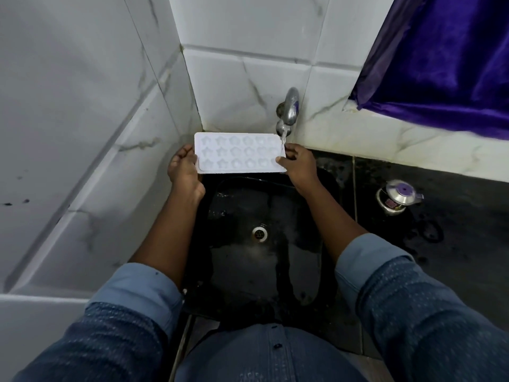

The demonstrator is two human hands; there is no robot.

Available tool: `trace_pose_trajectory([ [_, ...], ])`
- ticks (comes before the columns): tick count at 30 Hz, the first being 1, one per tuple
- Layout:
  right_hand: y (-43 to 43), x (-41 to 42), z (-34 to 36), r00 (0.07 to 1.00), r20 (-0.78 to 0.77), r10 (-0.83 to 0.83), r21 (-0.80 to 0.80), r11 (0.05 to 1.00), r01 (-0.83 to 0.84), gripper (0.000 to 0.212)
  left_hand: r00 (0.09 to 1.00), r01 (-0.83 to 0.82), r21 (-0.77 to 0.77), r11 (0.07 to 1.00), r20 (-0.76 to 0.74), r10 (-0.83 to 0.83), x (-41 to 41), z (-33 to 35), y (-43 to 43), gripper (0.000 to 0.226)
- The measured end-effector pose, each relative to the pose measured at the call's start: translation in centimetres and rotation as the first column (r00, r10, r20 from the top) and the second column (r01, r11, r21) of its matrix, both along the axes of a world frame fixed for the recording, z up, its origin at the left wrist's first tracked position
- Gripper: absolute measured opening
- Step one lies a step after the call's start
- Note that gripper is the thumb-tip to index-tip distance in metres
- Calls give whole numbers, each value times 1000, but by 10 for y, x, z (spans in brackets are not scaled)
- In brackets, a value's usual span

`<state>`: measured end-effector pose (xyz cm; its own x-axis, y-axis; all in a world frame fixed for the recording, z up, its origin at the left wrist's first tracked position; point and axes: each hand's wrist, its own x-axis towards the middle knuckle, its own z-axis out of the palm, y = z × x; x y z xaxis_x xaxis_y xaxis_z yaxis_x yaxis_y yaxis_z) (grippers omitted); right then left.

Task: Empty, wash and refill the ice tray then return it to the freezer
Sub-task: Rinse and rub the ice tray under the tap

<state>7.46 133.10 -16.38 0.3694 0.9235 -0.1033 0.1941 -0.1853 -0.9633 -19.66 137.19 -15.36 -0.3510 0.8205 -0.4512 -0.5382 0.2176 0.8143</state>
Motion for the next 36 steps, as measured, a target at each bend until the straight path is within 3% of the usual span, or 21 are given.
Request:
trace_pose_trajectory([
  [3,-1,11,3,1000,29,4,-11,1000,-3,38,982,187,4,982,35,-187,4,9,1,53],
  [5,-6,22,12,997,71,-25,-2,1000,25,30,956,292,2,956,42,-292,16,17,-2,44],
  [7,-14,39,15,993,90,-71,-13,997,73,25,945,326,-22,945,35,-325,33,27,-5,38],
  [12,-41,88,14,972,136,-192,-38,979,199,34,895,445,21,895,-15,-445,79,27,-2,55],
  [22,-111,142,13,944,74,-322,-17,946,324,29,807,590,-27,807,6,-591,133,22,-19,42],
  [29,-126,103,1,954,-98,-285,-112,955,274,24,832,549,-99,830,-27,-554,96,3,-29,30],
  [36,-92,48,-8,990,-33,-139,-102,986,135,19,918,388,-162,907,-13,-395,36,-6,-33,16],
])
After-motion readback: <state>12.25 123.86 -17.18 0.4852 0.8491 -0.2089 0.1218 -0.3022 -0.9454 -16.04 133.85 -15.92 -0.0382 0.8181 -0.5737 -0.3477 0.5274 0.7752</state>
